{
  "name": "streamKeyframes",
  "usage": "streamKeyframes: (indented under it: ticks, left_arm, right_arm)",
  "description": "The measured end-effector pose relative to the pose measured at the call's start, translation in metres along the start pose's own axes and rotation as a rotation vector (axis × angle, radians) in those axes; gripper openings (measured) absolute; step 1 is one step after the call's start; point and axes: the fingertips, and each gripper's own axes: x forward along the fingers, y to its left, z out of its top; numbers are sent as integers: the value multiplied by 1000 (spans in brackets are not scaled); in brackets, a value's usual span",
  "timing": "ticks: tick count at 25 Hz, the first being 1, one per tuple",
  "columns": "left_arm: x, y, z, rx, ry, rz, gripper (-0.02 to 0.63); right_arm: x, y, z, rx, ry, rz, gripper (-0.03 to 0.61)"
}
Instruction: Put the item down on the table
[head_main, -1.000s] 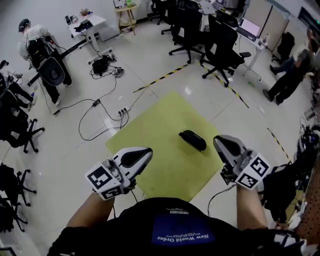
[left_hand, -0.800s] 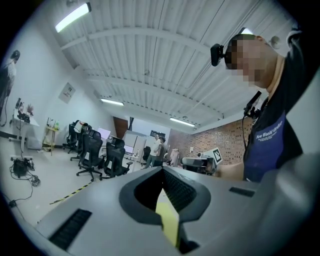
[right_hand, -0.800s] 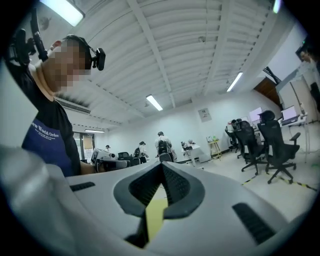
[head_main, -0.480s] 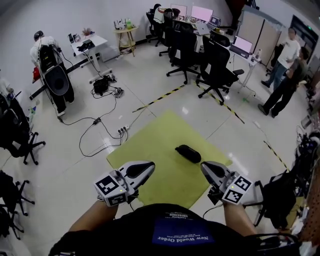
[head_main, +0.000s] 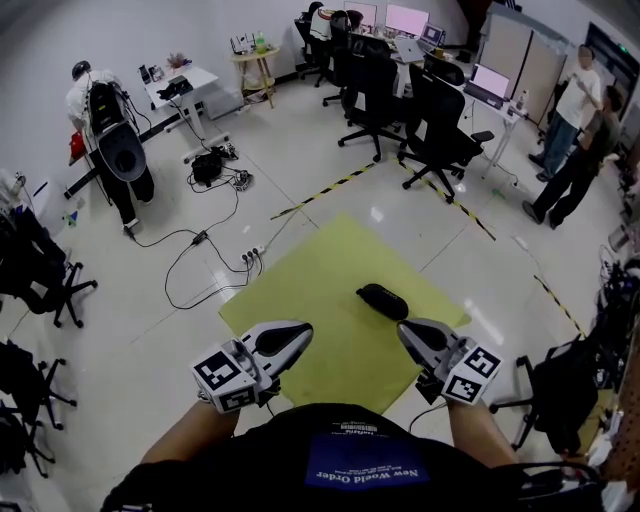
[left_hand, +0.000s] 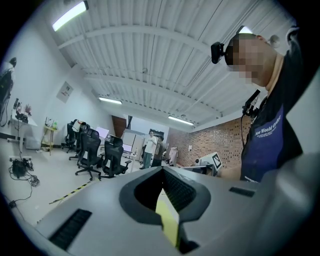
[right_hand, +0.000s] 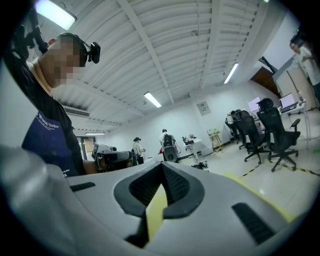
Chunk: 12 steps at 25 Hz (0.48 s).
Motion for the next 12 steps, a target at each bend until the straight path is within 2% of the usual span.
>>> streamKeyframes:
  ticks: [8, 12]
  left_arm:
    - [-7, 1, 1, -38, -7, 16, -6]
    - [-13, 4, -4, -23, 8, 30, -6]
  right_arm:
    - [8, 6, 0, -24, 20, 15, -12]
    - [10, 9, 0, -34, 28, 20, -12]
